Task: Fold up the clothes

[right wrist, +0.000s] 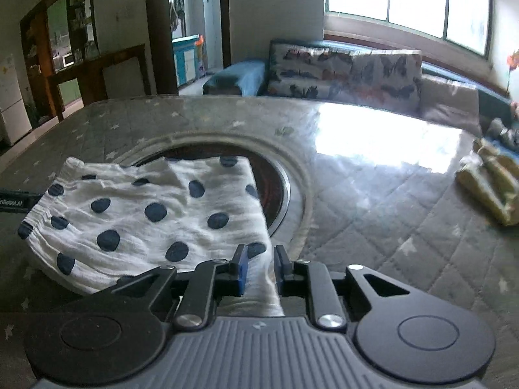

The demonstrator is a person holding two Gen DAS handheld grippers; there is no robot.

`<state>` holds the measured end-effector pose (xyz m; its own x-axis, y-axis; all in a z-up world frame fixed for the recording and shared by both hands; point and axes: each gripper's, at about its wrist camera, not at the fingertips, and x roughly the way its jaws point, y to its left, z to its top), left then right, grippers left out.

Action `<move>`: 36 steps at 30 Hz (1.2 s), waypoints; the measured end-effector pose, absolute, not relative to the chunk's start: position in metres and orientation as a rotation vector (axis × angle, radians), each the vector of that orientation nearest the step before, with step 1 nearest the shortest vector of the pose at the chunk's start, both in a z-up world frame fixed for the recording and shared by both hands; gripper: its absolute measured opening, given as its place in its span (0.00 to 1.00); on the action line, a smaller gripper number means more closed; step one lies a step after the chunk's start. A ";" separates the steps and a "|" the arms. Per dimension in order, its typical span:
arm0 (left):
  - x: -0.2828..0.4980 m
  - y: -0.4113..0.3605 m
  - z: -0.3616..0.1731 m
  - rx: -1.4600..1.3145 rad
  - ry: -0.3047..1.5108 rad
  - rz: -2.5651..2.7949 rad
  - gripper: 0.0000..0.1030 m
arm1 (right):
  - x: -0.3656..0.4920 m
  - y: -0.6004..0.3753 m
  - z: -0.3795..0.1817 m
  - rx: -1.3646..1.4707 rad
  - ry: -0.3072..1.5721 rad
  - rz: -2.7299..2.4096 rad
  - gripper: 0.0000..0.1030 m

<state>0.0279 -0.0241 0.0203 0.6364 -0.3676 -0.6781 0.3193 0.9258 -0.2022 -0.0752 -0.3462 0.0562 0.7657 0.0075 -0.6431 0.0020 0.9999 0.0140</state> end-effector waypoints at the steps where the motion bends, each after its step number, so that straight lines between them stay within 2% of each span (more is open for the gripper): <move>1: 0.026 -0.022 0.020 -0.064 0.790 -0.384 0.45 | -0.077 -0.346 0.058 0.013 0.688 0.001 0.16; 6: 0.015 -0.009 0.020 -0.081 0.792 -0.333 0.50 | -0.082 -0.350 0.056 0.031 0.665 -0.029 0.27; 12: -0.003 0.004 0.019 -0.075 0.774 -0.263 0.55 | -0.100 -0.356 0.047 0.040 0.634 -0.076 0.36; 14: -0.008 0.009 0.019 -0.093 0.770 -0.235 0.63 | -0.106 -0.356 0.046 0.040 0.620 -0.088 0.36; 18: -0.019 0.012 0.019 -0.095 0.769 -0.185 0.66 | -0.118 -0.357 0.045 0.045 0.602 -0.107 0.41; 21: -0.028 0.011 0.020 -0.095 0.764 -0.164 0.73 | -0.126 -0.357 0.042 0.070 0.606 -0.109 0.45; 23: -0.035 0.009 0.021 -0.097 0.762 -0.153 0.80 | -0.129 -0.356 0.039 0.065 0.614 -0.109 0.48; 27: -0.048 0.006 0.021 -0.091 0.767 -0.140 0.88 | -0.136 -0.354 0.034 0.061 0.628 -0.117 0.50; 29: -0.053 0.002 0.020 -0.073 0.770 -0.120 0.96 | -0.139 -0.355 0.033 0.071 0.629 -0.123 0.51; 36: -0.057 -0.004 0.015 -0.042 0.772 -0.090 1.00 | -0.141 -0.358 0.024 0.076 0.646 -0.157 0.58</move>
